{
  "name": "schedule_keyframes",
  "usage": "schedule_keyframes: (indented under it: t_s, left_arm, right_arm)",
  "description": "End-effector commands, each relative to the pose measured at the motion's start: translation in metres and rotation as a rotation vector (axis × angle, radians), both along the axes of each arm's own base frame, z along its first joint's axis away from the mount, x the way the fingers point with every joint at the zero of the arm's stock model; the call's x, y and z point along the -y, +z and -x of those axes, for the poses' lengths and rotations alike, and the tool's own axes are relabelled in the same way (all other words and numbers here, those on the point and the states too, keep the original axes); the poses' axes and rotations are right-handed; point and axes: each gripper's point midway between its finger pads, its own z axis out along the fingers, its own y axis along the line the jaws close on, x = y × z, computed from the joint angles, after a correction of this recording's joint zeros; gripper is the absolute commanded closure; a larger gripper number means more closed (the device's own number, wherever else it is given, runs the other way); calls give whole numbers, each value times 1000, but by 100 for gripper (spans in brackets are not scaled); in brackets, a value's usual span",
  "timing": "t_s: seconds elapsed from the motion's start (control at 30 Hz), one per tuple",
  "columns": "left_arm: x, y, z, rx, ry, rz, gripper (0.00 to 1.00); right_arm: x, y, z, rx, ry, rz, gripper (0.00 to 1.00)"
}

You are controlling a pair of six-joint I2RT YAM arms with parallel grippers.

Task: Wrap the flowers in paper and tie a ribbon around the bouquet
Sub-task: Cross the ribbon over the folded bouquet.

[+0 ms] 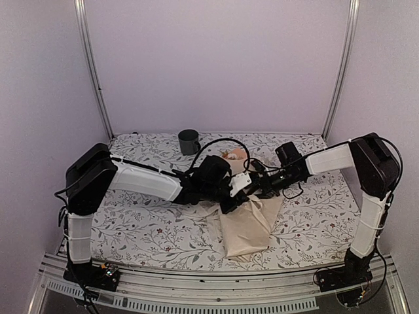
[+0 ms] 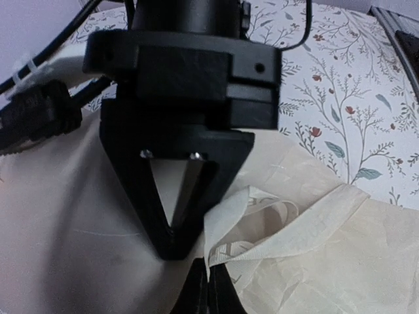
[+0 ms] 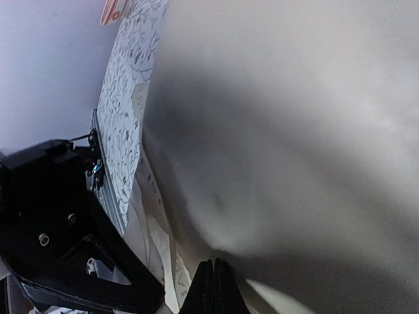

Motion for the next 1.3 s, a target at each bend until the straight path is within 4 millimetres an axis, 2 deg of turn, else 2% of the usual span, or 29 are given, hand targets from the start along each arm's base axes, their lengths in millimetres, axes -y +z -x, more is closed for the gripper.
schedule_keyframes:
  t_s: [0.0, 0.17, 0.33, 0.43, 0.53, 0.67, 0.77, 0.83, 0.87, 0.97, 1.07, 1.13, 1.17, 1.27]
  left_arm:
    - [7, 32, -6, 36, -12, 80, 100]
    - [10, 25, -9, 25, -10, 67, 100]
    - [8, 23, -10, 20, -1, 63, 100]
    - [7, 17, -11, 18, 6, 45, 100]
    - [4, 3, -14, -1, 24, 20, 100]
    - [3, -16, -19, -41, 43, -10, 100]
    - [3, -26, -21, -58, 53, -18, 100]
    - [3, -28, -22, -64, 59, -18, 100]
    - [2, -29, -23, -65, 61, -15, 100]
    - [3, -27, -24, -72, 66, 2, 100]
    - [3, -26, -26, -87, 68, 12, 100]
    - [3, -27, -25, -109, 63, 22, 100]
    - [2, -28, -24, -123, 59, 28, 100]
    - [2, -29, -21, -158, 46, 42, 100]
  right_arm:
    - [-9, -6, 47, -44, 175, -65, 100]
    - [0, -11, 69, -85, 205, -66, 100]
    - [-3, 11, 80, -114, 242, -144, 100]
    - [8, -1, 62, -96, 127, 8, 100]
    - [25, 6, 41, -83, -7, 78, 98]
    - [63, 8, 6, -13, -243, 246, 92]
    - [77, 15, -6, 31, -336, 290, 92]
    - [72, 27, -3, 55, -348, 215, 91]
    - [65, 42, -4, 91, -348, 148, 91]
    - [50, 60, 13, 99, -403, 4, 89]
    - [21, 63, 38, 68, -403, -53, 80]
    - [4, 58, 49, 46, -393, -43, 77]
    - [0, 54, 53, 31, -401, -50, 75]
    - [6, 35, 59, -52, -487, -75, 68]
